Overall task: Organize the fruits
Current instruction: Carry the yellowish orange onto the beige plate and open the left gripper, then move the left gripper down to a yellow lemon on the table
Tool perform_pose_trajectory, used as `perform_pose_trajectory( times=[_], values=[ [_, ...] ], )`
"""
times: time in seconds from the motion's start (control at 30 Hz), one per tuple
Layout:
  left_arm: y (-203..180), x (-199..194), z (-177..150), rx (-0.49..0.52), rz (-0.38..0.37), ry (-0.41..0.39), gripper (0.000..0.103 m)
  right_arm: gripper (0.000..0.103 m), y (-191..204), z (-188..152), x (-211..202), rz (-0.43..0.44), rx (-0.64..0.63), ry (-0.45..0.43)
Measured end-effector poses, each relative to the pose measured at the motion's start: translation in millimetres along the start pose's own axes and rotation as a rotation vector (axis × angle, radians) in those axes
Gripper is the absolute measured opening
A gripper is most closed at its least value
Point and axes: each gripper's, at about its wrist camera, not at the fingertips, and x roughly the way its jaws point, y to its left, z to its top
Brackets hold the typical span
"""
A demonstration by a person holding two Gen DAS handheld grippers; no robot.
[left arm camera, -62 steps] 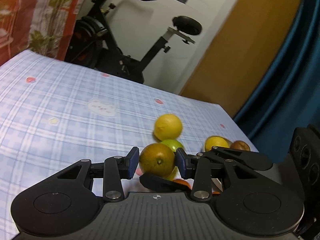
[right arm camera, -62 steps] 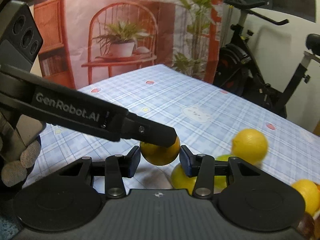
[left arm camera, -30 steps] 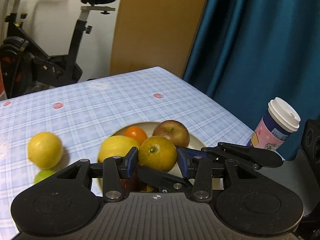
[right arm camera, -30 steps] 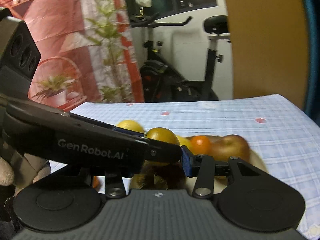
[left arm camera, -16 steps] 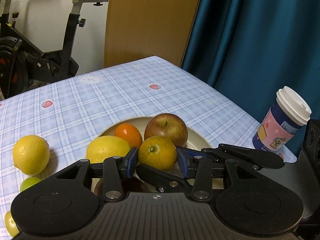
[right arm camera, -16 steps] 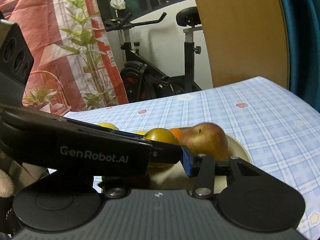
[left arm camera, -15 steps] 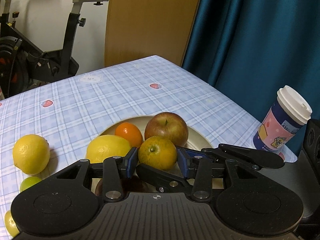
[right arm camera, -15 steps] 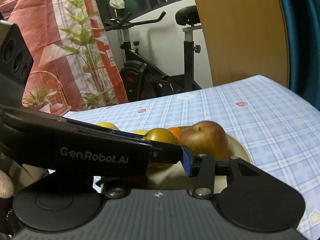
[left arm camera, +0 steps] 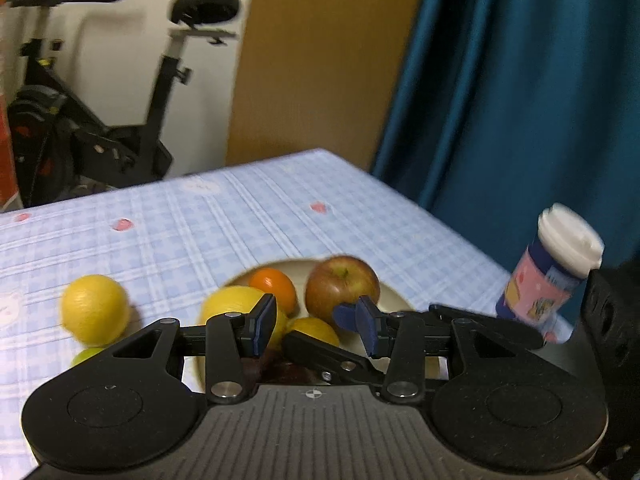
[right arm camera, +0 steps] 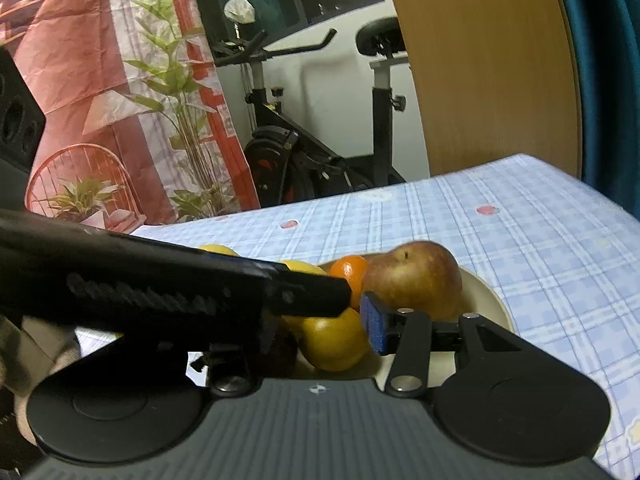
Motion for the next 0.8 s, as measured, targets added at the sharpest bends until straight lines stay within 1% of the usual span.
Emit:
perform_pose_trajectory(
  times=[0.1,0.13,0.2,0.37,0.5,0.67,0.7,0.73,0.8],
  values=[
    [18.9,-22.9,-3.5,-0.092,0.039,-0.050,0.046,0.048,8.1,-0.6,-4.1,0.017,-0.033,-0.028],
    [27.3,-31.0,-6.1,-0.130,0.071,-0.062,0.046,0.048,11.0,-1.3,-5.5,0.023,-0.044,-0.036],
    [40.2,-47.0,-11.5,-0.172,0.129,-0.096,0.046,0.048,17.0,-2.9,-7.1,0.037,-0.070,-0.052],
    [64.2,-82.8,-23.3,-0.178,0.310,-0.139,0.046,0.048,29.2,-7.1,-5.6,0.063,-0.118,-0.058],
    [88.2,-107.5,-27.6,-0.228,0.382,-0.163,0.046,0.048,35.5,-10.1,-2.3,0.083,-0.151,-0.050],
    [112.2,-121.6,-18.4,-0.286,0.407,-0.192,0.047,0.048,45.9,-8.4,0.6,0.096,-0.186,-0.042],
    [114.0,-121.2,-13.6,-0.288,0.404,-0.196,0.049,0.048,48.3,-6.5,1.3,0.096,-0.193,-0.041],
    [116.2,-120.3,-8.7,-0.288,0.398,-0.199,0.053,0.048,50.8,-3.7,2.6,0.100,-0.199,-0.039],
    [120.8,-117.3,1.6,-0.282,0.382,-0.201,0.054,0.048,55.6,3.2,7.6,0.107,-0.208,-0.028]
  ],
)
